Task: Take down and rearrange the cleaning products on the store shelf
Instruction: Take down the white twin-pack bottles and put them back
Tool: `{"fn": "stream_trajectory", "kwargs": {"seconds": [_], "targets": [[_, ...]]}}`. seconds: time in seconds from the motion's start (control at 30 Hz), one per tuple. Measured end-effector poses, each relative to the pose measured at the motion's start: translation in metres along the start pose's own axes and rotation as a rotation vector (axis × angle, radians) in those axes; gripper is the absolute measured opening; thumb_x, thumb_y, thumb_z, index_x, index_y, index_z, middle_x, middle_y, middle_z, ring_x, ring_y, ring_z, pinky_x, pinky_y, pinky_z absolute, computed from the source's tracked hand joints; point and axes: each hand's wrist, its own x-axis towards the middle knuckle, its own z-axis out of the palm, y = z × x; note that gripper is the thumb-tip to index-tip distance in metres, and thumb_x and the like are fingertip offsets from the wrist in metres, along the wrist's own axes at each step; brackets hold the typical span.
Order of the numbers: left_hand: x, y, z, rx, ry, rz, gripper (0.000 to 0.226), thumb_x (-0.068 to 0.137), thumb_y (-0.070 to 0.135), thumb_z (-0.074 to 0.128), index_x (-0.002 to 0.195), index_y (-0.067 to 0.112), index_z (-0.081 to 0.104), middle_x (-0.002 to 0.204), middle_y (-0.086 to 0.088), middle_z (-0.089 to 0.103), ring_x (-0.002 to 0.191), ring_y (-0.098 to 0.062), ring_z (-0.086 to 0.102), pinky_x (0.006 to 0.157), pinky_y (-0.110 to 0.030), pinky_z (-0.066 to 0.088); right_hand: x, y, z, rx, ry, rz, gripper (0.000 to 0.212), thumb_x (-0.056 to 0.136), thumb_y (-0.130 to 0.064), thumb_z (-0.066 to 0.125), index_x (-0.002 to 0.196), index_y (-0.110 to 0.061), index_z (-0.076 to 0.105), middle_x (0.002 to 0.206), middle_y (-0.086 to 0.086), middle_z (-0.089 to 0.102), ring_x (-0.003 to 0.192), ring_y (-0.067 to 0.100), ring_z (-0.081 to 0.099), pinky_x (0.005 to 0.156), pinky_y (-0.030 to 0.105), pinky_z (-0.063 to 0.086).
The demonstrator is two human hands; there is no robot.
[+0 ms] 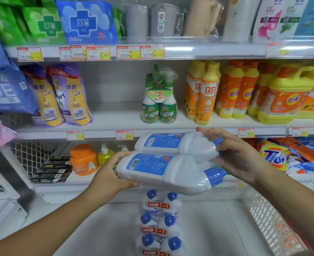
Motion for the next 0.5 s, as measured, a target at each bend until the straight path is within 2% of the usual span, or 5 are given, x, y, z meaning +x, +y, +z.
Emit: {"fn": "stream_trajectory", "kwargs": {"seconds": [0.07,0.13,0.23,0.37,0.5], "targets": [[-0.001,-0.001,-0.002,-0.011,-0.015,-0.007,0.081,0.059,-0.003,0.089,0.122,0.035,0.054,0.11,0.013,0.066,0.101,-0.004,0.066,0.078,-0.031,0.06,0.002,0.002,-0.003,0.005,-0.008,0.002,0.039,0.081,0.014,0.035,0.092,-0.005,0.067,0.137,0.015,0.06,0.124,0.031,0.056,0.095,0.043,0.051],[-0.001,-0.003,-0.005,-0.056,-0.033,-0.022,0.079,0.06,-0.004,0.088,0.121,0.035,0.056,0.111,0.011,0.068,0.103,-0.008,0.067,0.076,-0.027,0.06,0.005,0.001,-0.006,0.043,-0.069,0.022,0.026,0.069,0.0,0.06,0.095,-0.004,0.066,0.136,0.019,0.058,0.118,0.032,0.057,0.095,0.046,0.052],[0.0,-0.005,-0.012,-0.115,-0.068,-0.065,0.076,0.058,0.007,0.091,0.122,0.034,0.059,0.111,0.015,0.07,0.103,-0.006,0.067,0.074,-0.019,0.055,0.009,0.001,-0.016,0.045,-0.161,0.033,0.07,0.033,-0.006,0.083,0.102,-0.004,0.068,0.122,0.019,0.062,0.109,0.034,0.063,0.09,0.046,0.058],[0.005,-0.007,-0.024,-0.19,-0.137,-0.128,0.101,0.033,0.05,0.096,0.125,0.033,0.059,0.114,0.017,0.071,0.107,-0.002,0.066,0.087,-0.02,0.053,0.007,0.001,-0.007,-0.282,-0.135,-0.036,0.069,0.06,-0.004,0.08,0.125,-0.015,0.06,0.113,0.008,0.074,0.102,0.024,0.072,0.081,0.029,0.059],[0.01,-0.013,-0.031,-0.345,-0.157,-0.211,0.104,0.041,0.039,0.098,0.133,0.015,0.055,0.12,-0.009,0.07,0.11,-0.029,0.067,0.088,-0.032,0.057,0.015,0.011,0.013,-0.664,0.011,-0.247,0.042,0.069,-0.032,0.072,0.11,-0.03,0.065,0.105,-0.011,0.075,0.102,0.009,0.069,0.084,0.025,0.053]]}}
